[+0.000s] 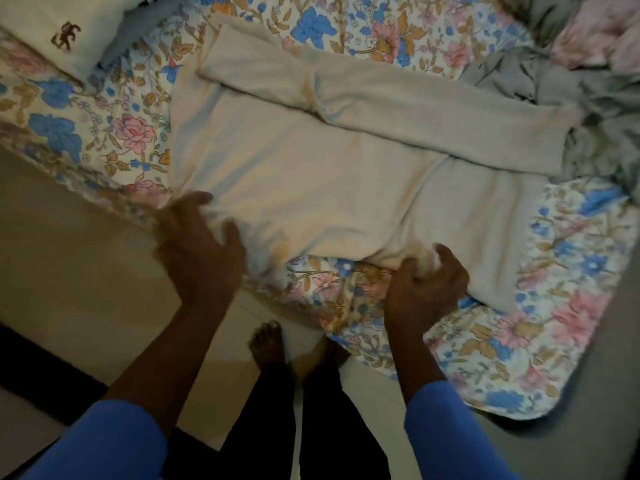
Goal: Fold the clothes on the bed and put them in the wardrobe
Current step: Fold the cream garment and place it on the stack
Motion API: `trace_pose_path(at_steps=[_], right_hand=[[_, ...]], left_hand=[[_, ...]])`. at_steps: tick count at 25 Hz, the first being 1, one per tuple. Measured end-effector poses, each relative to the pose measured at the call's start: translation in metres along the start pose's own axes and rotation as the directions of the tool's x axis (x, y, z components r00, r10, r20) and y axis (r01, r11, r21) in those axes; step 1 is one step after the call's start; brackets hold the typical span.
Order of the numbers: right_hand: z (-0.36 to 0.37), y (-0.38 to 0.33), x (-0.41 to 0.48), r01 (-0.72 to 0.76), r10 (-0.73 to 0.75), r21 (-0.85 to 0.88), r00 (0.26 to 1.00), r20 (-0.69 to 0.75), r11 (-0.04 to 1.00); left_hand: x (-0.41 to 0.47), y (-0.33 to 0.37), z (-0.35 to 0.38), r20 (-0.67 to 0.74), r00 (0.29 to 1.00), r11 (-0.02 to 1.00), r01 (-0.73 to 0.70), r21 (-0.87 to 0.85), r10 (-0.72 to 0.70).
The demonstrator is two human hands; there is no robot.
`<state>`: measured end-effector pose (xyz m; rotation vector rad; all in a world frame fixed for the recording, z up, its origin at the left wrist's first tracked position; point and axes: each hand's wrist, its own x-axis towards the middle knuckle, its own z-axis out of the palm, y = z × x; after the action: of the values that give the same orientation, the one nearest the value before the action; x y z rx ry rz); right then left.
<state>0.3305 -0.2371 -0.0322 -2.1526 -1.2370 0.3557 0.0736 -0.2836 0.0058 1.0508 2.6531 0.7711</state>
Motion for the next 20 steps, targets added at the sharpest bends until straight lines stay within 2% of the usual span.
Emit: trace_pose_path(at_steps=[1,2,3,4,5,7,8,9,11,12,14,17,19,20], right_hand=[[-0.004,0.004,0.015,-0.225,0.223,-0.001,0.968,-0.117,0.974],[-0.013,0.017,0.037,-0.426,0.417,-0.008,0.889,-0.189,0.905],[-0.023,0.030,0.058,-0.564,0.550,-0.009,0.809,-0.209,0.826],[-0.035,0.047,0.079,-0.628,0.611,-0.033,0.767,-0.195,0.778],[-0.048,0.064,0.096,-0.624,0.610,-0.069,0.778,-0.150,0.778],[-0.069,0.086,0.118,-0.479,0.478,-0.075,0.878,-0.033,0.875],[-0.079,0.093,0.125,-0.411,0.409,-0.065,0.912,-0.039,0.909],[-0.087,0.102,0.132,-0.373,0.367,-0.043,0.924,-0.108,0.927],[-0.102,0.117,0.142,-0.395,0.385,0.008,0.891,-0.240,0.919],[-0.104,0.121,0.142,-0.422,0.412,0.008,0.880,-0.238,0.906],[-0.101,0.117,0.132,-0.453,0.442,-0.041,0.882,-0.161,0.890],[-0.091,0.109,0.116,-0.348,0.352,-0.176,0.936,-0.009,0.921],[-0.094,0.112,0.115,-0.377,0.369,-0.082,0.924,-0.100,0.923],[-0.097,0.116,0.117,-0.438,0.434,0.009,0.886,-0.161,0.899]], left_hand=[[-0.013,0.015,0.008,0.142,0.966,0.976,-0.215,-0.038,0.219],[-0.025,0.030,0.019,0.274,0.875,0.915,-0.400,-0.054,0.399],[-0.034,0.041,0.032,0.369,0.772,0.838,-0.544,-0.039,0.518],[-0.041,0.052,0.045,0.428,0.684,0.765,-0.644,-0.026,0.590],[-0.045,0.062,0.059,0.465,0.620,0.703,-0.711,-0.006,0.631],[-0.049,0.071,0.078,0.522,0.539,0.605,-0.794,0.054,0.661],[-0.046,0.071,0.083,0.540,0.516,0.568,-0.819,0.083,0.665],[-0.043,0.070,0.086,0.545,0.505,0.542,-0.834,0.108,0.669],[-0.037,0.070,0.086,0.544,0.483,0.516,-0.850,0.106,0.686],[-0.035,0.069,0.084,0.549,0.467,0.510,-0.856,0.086,0.693],[-0.033,0.069,0.078,0.552,0.420,0.466,-0.883,0.063,0.721],[-0.030,0.072,0.073,0.561,0.374,0.373,-0.920,0.122,0.738],[-0.028,0.075,0.073,0.573,0.363,0.359,-0.925,0.125,0.735],[-0.028,0.076,0.075,0.581,0.362,0.370,-0.922,0.111,0.729]])
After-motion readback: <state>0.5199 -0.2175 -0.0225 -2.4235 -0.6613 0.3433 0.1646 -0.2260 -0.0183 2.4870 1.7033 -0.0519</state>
